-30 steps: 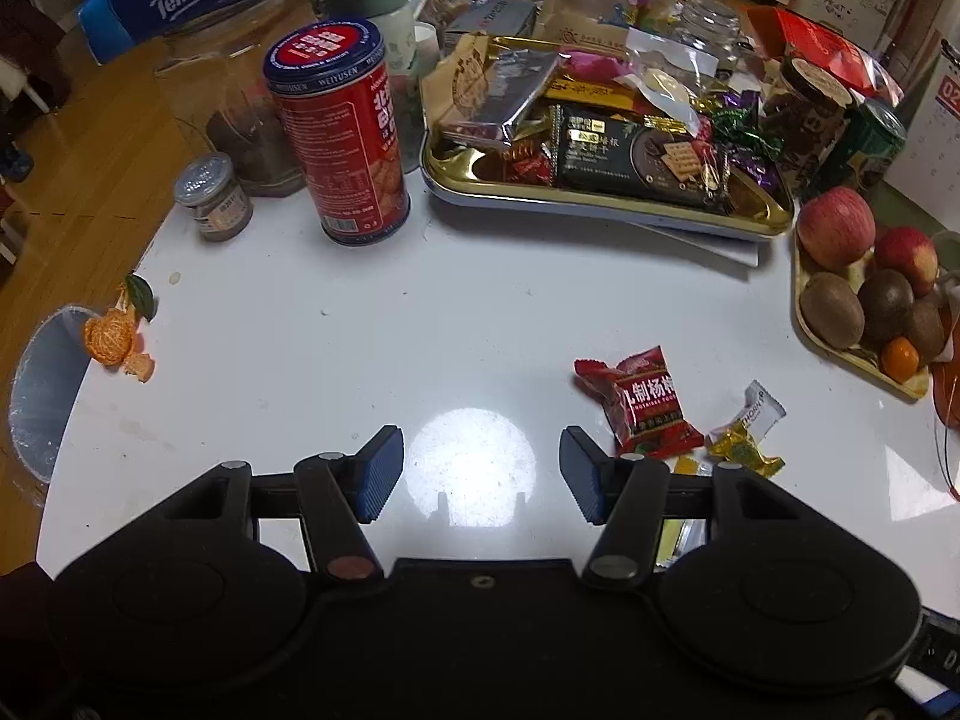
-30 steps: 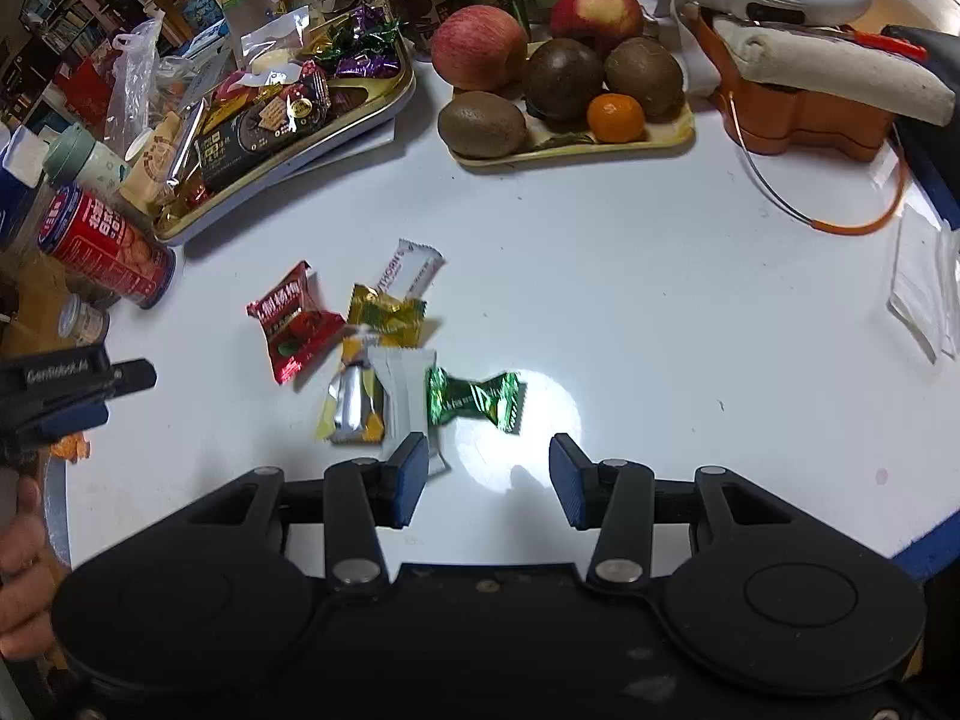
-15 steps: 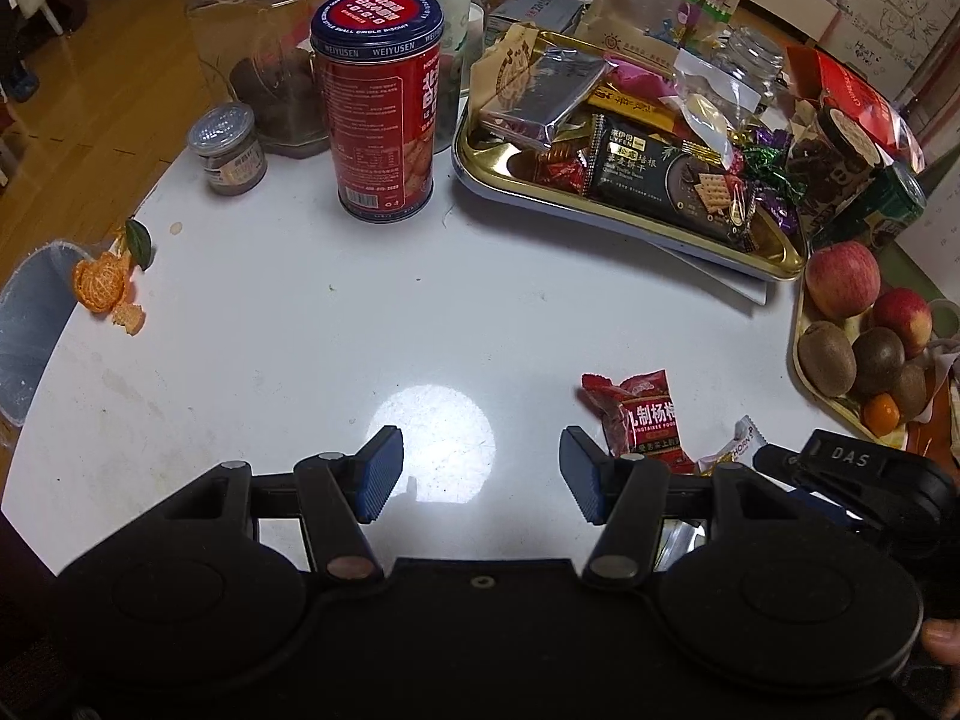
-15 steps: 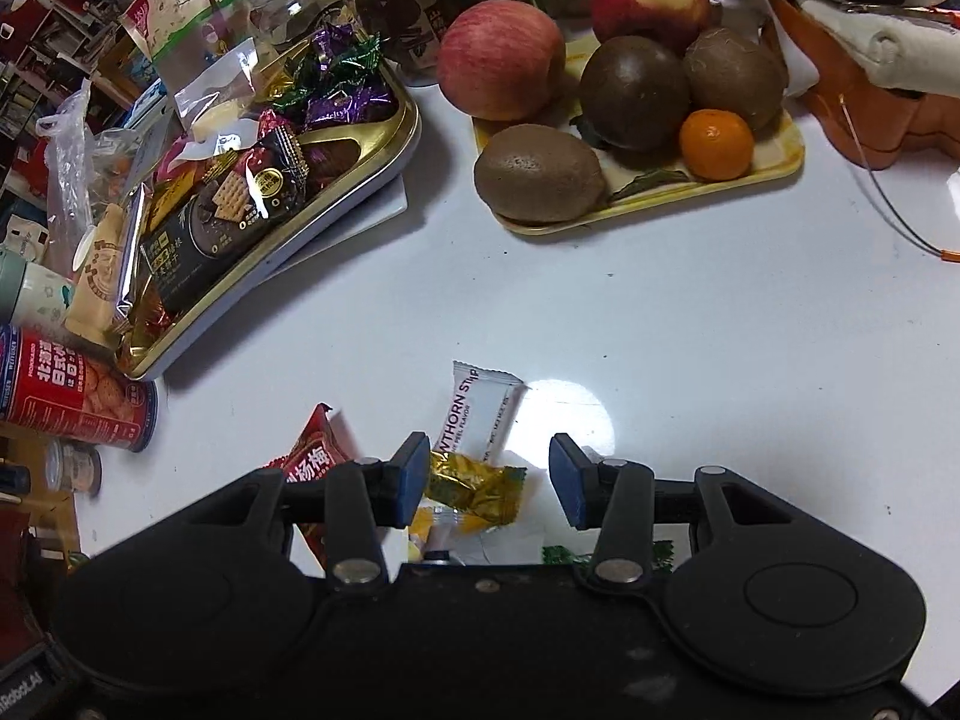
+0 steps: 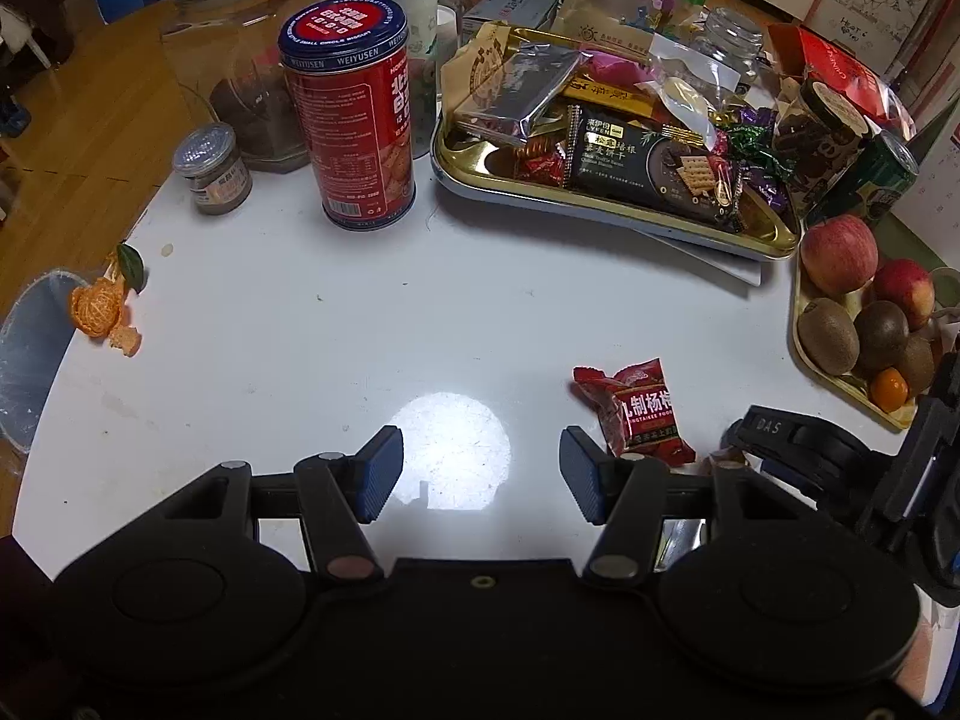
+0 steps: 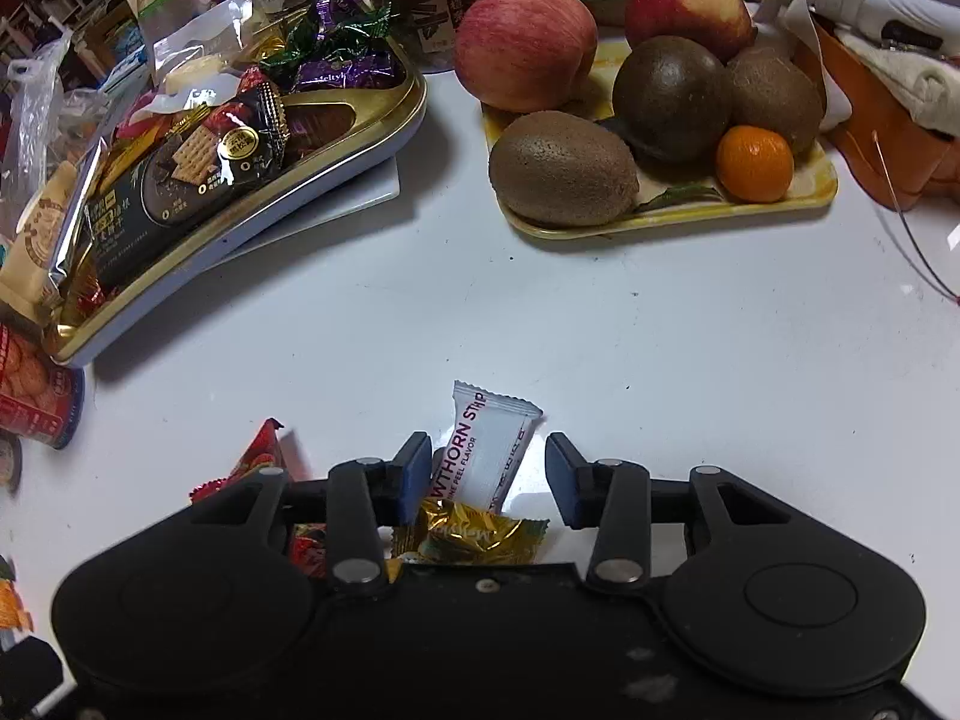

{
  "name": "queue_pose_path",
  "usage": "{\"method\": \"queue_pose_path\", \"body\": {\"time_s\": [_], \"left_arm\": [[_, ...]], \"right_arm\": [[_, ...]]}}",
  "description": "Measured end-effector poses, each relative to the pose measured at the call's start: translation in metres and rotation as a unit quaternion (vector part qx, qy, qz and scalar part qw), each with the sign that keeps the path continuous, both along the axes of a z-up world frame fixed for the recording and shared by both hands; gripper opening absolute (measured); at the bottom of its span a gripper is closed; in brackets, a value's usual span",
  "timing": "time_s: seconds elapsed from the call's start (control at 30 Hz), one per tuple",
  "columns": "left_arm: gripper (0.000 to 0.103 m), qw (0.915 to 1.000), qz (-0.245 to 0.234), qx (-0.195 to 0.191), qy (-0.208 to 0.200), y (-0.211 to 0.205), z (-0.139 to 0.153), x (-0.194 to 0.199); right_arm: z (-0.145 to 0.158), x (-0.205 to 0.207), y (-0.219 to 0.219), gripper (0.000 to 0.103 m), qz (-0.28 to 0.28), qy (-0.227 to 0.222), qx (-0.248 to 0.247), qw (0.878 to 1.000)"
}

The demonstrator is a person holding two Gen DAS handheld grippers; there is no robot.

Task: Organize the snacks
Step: 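Grasp the white HAWTHORN Strip packet with the right tool while left tool moves to candies, then grasp the silver-yellow wrapped candy with the left tool and lift it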

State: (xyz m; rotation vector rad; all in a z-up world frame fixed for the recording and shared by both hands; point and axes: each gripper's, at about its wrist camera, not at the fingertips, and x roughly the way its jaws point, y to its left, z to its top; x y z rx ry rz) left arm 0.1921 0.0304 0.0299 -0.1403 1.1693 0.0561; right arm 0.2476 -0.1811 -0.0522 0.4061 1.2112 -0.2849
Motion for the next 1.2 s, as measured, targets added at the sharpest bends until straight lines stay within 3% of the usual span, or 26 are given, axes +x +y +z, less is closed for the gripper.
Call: {"method": "queue_pose_path", "body": {"time_s": [0.03, 0.07, 0.3, 0.47, 0.57, 0.67, 0.9, 1.2], "left_arm": [[0.062, 1.0000, 0.000, 0.000, 0.000, 0.001, 0.000, 0.000], [0.062, 1.0000, 0.000, 0.000, 0.001, 0.001, -0.001, 0.001], [0.062, 0.9999, -0.016, 0.004, -0.004, -0.007, -0.001, 0.000], [0.062, 0.9972, -0.073, -0.013, -0.010, -0.031, -0.003, -0.006], [0.062, 0.9938, -0.108, -0.025, -0.003, -0.049, -0.008, -0.011], [0.062, 0.9906, -0.130, -0.039, 0.016, -0.066, -0.019, -0.014], [0.061, 0.9909, -0.129, 0.005, 0.037, -0.085, -0.046, -0.015], [0.061, 0.9899, -0.125, -0.032, 0.059, -0.098, -0.068, -0.010]], "right_arm": [[0.000, 0.000, 0.000, 0.024, 0.006, 0.000, -0.004, 1.000], [0.000, 0.001, 0.000, 0.023, 0.014, 0.003, -0.005, 1.000], [0.018, -0.007, -0.033, 0.021, -0.012, -0.007, 0.044, 0.999], [0.039, -0.018, -0.063, 0.021, -0.040, -0.023, 0.064, 0.997], [0.043, -0.027, -0.077, 0.021, -0.052, -0.015, 0.085, 0.995], [0.044, -0.036, -0.082, 0.021, -0.052, 0.004, 0.075, 0.996], [0.051, -0.054, -0.088, 0.021, -0.044, 0.009, 0.075, 0.996], [0.062, -0.065, -0.092, 0.021, -0.040, 0.001, 0.093, 0.995]]}}
